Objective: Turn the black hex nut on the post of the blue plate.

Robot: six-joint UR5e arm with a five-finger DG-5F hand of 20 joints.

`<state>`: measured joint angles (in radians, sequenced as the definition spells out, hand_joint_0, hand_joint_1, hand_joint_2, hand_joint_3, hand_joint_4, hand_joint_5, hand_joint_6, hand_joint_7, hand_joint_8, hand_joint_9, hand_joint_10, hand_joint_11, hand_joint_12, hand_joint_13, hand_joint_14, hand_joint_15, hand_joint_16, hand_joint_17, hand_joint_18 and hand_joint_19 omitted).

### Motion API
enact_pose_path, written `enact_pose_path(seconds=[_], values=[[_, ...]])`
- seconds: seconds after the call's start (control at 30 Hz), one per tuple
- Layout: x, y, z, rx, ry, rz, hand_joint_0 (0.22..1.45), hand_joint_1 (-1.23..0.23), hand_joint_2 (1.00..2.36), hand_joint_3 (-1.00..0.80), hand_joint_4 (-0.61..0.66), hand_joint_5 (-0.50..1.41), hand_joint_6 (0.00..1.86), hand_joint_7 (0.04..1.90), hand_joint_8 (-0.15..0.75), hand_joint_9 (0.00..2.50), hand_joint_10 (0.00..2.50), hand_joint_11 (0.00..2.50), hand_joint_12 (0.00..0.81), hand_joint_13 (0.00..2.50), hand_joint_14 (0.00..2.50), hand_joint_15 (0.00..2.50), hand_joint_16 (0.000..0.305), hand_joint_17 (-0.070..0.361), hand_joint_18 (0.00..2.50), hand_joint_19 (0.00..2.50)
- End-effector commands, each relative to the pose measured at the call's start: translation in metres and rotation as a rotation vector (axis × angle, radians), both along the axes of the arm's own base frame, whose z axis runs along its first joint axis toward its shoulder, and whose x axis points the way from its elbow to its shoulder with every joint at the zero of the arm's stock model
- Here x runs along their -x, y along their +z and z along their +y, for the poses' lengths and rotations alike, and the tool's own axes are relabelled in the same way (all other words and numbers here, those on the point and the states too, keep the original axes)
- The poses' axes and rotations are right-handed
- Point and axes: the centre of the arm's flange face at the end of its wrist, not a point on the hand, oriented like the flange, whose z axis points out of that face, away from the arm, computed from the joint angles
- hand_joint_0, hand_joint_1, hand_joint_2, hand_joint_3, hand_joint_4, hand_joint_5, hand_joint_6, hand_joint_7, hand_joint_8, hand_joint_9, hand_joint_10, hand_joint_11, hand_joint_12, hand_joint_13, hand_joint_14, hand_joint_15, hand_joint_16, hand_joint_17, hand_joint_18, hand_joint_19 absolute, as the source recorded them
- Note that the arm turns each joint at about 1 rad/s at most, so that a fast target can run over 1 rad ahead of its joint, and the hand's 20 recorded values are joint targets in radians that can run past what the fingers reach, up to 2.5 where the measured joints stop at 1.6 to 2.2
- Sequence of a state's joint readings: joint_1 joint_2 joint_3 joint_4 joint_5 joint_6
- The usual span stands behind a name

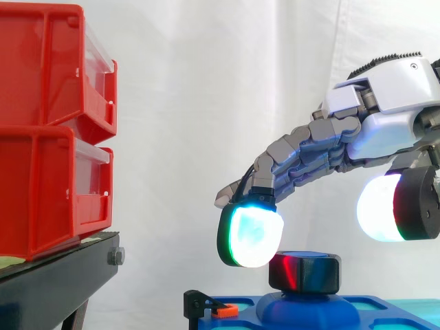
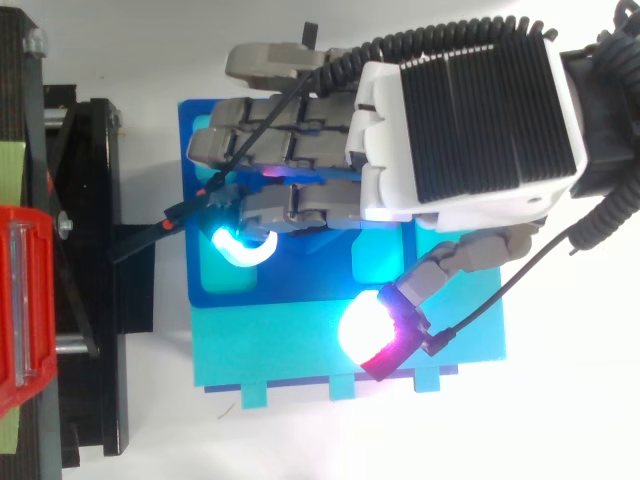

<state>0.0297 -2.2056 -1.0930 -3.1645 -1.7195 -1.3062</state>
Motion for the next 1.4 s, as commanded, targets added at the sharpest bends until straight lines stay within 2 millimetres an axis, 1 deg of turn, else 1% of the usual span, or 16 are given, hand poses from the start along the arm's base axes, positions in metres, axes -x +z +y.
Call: enact_pose_path(seconds=[0.0,0.33,0.7,0.9,1.37], values=[[0.0,-0.001,0.0,-0.001,-0.001,0.003,0.48,-0.52,1.0,-0.5,0.21,-0.2,0.5,0.78,0.242,0.2,0.0,0.0,0.361,0.11,0.0,0.03,0.051,0.114,0.0,0.16],[0.001,0.001,-0.003,-0.001,-0.002,-0.002,0.48,-0.52,1.0,-0.5,0.21,-0.2,0.5,0.78,0.241,0.2,0.0,0.0,0.361,0.12,0.0,0.03,0.051,0.114,0.0,0.17],[0.004,-0.002,-0.014,0.0,-0.016,0.018,0.48,-0.52,1.0,-0.5,0.21,-0.2,0.5,0.78,0.243,0.21,0.0,0.0,0.361,0.13,0.0,0.04,0.05,0.112,0.0,0.18],[0.006,-0.002,-0.022,0.0,-0.025,0.018,0.48,-0.54,1.0,-0.5,0.21,-0.2,0.5,0.77,0.247,0.24,0.0,0.0,0.363,0.16,0.0,0.02,0.05,0.113,0.0,0.15],[0.007,-0.001,-0.033,0.022,-0.014,0.006,0.49,-0.54,1.0,-0.5,0.21,-0.2,0.5,0.77,0.247,0.24,0.0,0.0,0.363,0.16,0.0,0.02,0.05,0.113,0.02,0.16]])
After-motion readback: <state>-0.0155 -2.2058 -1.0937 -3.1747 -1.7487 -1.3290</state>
